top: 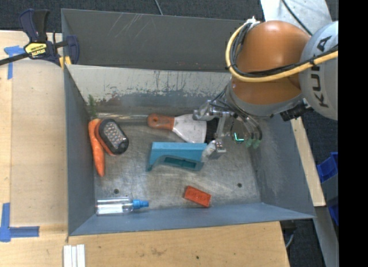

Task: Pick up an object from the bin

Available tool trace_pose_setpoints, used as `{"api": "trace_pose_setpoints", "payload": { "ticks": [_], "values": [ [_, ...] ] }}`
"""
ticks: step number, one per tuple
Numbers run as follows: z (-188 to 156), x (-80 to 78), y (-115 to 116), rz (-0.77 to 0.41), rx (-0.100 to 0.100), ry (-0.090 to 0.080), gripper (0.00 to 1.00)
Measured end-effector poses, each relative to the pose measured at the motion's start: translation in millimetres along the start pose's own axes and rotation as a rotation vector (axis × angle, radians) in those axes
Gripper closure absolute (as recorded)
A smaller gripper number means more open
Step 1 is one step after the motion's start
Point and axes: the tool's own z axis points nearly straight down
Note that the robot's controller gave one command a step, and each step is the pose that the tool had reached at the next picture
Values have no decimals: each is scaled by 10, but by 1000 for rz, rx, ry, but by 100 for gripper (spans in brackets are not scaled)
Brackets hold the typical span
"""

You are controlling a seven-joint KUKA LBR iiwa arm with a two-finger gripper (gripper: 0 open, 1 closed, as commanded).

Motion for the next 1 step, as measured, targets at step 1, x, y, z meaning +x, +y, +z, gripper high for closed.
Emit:
{"api": "trace_pose_setpoints", "payload": {
  "ticks": [1],
  "values": [
    [-37,-15,0,1,-1,-8,0]
  ]
}}
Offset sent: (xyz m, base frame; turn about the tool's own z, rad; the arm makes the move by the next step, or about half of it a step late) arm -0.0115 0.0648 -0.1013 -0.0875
